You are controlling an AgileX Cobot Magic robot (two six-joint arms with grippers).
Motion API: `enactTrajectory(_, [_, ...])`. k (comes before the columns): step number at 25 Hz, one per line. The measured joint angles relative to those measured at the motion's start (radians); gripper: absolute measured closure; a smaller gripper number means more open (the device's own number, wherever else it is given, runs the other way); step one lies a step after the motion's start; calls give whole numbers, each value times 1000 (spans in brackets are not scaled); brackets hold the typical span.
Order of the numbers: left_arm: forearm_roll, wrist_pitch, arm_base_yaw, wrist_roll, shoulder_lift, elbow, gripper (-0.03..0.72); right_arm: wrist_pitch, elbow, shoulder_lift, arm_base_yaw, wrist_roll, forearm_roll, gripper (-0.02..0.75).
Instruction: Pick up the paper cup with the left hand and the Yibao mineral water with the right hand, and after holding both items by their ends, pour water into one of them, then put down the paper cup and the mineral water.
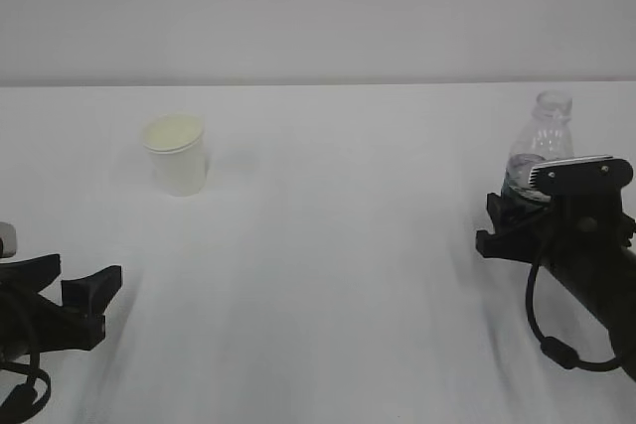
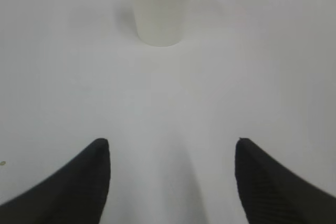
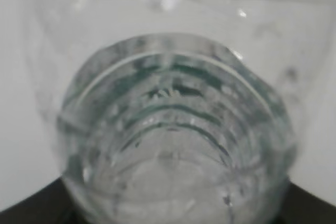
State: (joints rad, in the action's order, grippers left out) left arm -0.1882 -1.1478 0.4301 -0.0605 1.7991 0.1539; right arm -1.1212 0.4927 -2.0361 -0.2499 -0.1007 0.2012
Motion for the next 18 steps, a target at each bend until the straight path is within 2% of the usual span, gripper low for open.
enactTrajectory(10, [0, 0, 0, 0, 0, 0, 159, 0, -72, 105, 0, 0, -55, 300])
enactTrajectory(18, [0, 0, 0, 0, 0, 0, 166, 0, -155, 198, 0, 0, -162, 300])
